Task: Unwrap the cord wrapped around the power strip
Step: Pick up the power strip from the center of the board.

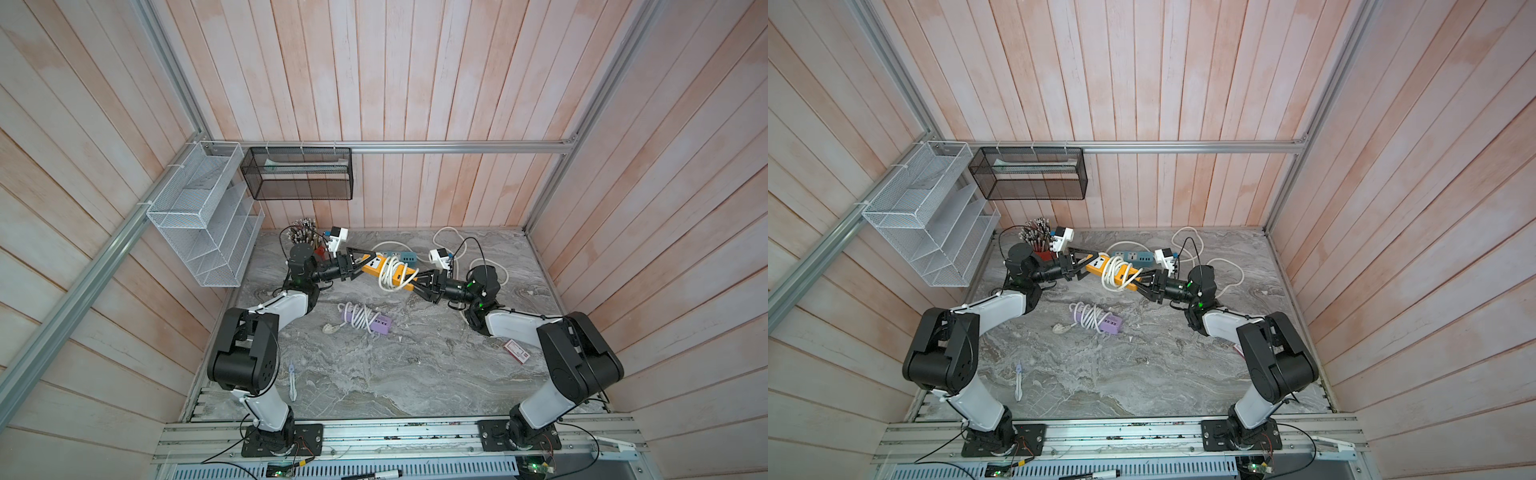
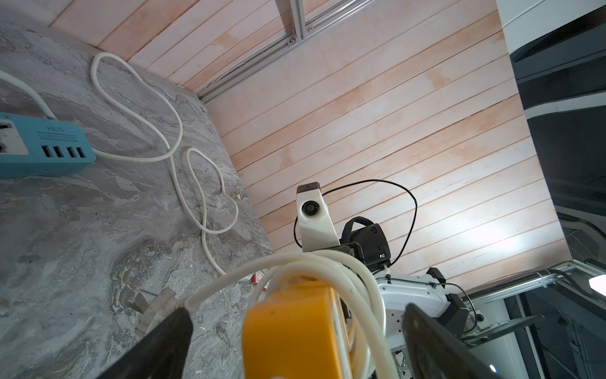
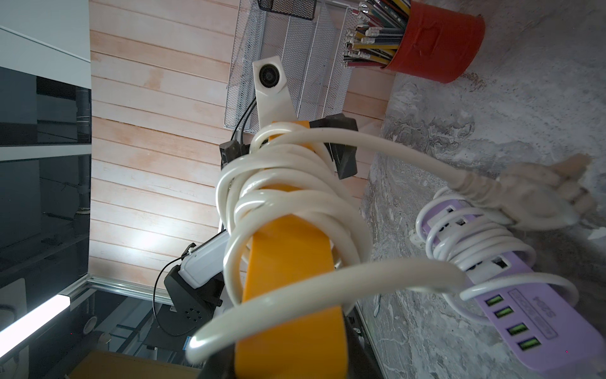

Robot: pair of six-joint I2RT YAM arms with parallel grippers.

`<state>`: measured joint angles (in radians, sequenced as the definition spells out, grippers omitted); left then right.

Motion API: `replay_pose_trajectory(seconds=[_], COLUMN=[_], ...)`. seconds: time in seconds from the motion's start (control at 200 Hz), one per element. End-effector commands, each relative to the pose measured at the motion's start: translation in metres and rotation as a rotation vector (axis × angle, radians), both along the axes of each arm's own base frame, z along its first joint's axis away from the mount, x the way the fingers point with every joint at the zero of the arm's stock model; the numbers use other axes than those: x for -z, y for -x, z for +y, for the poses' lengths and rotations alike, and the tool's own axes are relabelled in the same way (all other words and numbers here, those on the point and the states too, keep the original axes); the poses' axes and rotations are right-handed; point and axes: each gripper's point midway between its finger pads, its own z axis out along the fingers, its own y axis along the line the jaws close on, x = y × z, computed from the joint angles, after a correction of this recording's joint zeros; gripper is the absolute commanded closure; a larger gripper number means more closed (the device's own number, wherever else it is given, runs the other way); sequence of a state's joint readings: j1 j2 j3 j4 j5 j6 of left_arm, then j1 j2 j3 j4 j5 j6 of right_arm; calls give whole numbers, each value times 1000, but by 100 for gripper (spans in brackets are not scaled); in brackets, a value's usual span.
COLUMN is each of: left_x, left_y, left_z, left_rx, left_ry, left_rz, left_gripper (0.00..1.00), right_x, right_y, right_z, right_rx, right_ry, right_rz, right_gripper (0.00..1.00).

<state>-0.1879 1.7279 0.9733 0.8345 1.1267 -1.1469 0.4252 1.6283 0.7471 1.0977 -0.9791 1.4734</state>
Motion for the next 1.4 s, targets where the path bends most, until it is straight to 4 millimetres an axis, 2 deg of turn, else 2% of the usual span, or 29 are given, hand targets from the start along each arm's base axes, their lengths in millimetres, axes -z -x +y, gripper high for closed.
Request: replay_pose_trajectory(seconds=[0.0,0.3,0.46,0.625,0.665,0.715,0.795,0.845,1.055,1.145,1.255,1.31,1.395], left_x=[-14,-15,-19,-17,-17,-18,-19,-19,-20,-22,-23,-23,-24], left_y=[7,16,21,22,22,22,21,21,21,21,20,18,18], left_z=[-14,-32,-33,-34,-34,-34,-34,-34,-34,-34,-33,-32,-30], left_rx=[61,106,119,117,117,120,121,122,124,125,122,116,115], left_ry=[21,25,38,35,35,36,40,41,44,47,50,56,75], left_rz=[-52,-59,-67,-69,-67,-71,-69,-68,-66,-67,-65,-60,-57], left_gripper=[0,0,0,1,5,16,48,62,91,100,100,100,100], right_x=[-33,-29,-24,-29,-30,-31,-30,-30,-25,-23,-23,-23,-22], right_y=[3,0,-6,-9,-10,-10,-10,-9,-9,-9,-10,-11,-13], right_z=[4,7,5,5,5,6,5,5,5,5,5,5,4], right_rx=[-20,-25,-16,-17,-17,-20,-17,-19,-21,-23,-23,-23,-19], right_ry=[-50,-50,-61,-65,-62,-60,-57,-56,-52,-50,-49,-45,-35], right_rz=[-120,-110,-89,-103,-105,-108,-109,-110,-101,-97,-101,-104,-107], right_gripper=[100,100,100,100,100,100,100,100,100,100,100,91,69])
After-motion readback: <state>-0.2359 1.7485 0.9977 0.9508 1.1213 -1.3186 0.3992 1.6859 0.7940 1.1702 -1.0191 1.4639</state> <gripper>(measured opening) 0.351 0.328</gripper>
